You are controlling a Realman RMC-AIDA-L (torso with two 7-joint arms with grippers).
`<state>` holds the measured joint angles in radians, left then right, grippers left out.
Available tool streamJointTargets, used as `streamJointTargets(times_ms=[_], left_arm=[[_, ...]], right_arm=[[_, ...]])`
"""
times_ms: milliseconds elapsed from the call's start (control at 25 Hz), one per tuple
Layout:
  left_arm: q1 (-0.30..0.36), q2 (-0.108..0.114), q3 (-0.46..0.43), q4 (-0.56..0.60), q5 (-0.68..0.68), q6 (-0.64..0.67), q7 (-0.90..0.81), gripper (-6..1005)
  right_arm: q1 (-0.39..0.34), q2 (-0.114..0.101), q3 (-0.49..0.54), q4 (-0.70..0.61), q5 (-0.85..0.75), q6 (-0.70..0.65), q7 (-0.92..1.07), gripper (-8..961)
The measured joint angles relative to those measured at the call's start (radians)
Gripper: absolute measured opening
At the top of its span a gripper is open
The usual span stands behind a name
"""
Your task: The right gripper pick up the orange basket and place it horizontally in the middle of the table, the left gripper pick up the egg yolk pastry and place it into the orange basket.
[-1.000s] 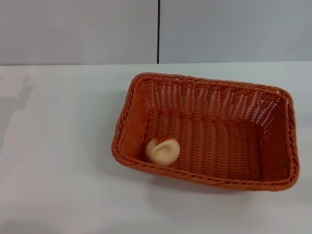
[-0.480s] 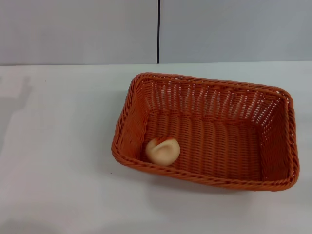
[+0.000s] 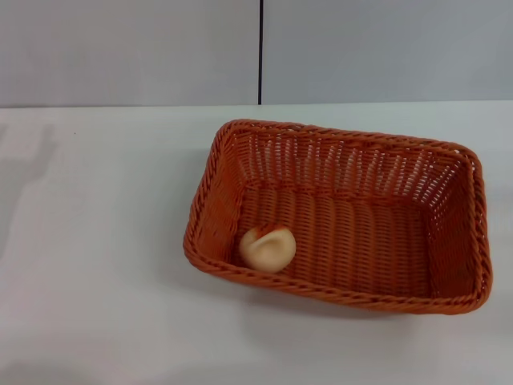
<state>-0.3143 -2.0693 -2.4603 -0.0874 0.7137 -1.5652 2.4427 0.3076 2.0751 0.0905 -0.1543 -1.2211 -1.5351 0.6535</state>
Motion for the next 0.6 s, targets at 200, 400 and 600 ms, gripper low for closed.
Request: streamJointTargets(times_ms=[200, 400, 600], left_arm=[[-0.002, -0.001, 0.001, 0.01, 0.004, -0.008, 0.0, 844], [-0.004, -0.001, 0.001, 0.019, 0.006, -0.018, -0.001, 843], [-0.003, -0.002, 0.004, 0.028, 0.006, -0.035, -0.001, 843]], right_arm=[[0.002, 0.0, 0.006, 0.011, 0.0, -0.001, 0.0, 478], [0.004, 0.0, 0.025, 0.022, 0.0, -0.001, 0.0, 478], [0.005, 0.0, 0.029, 0.024, 0.0, -0.003, 0.0, 478]])
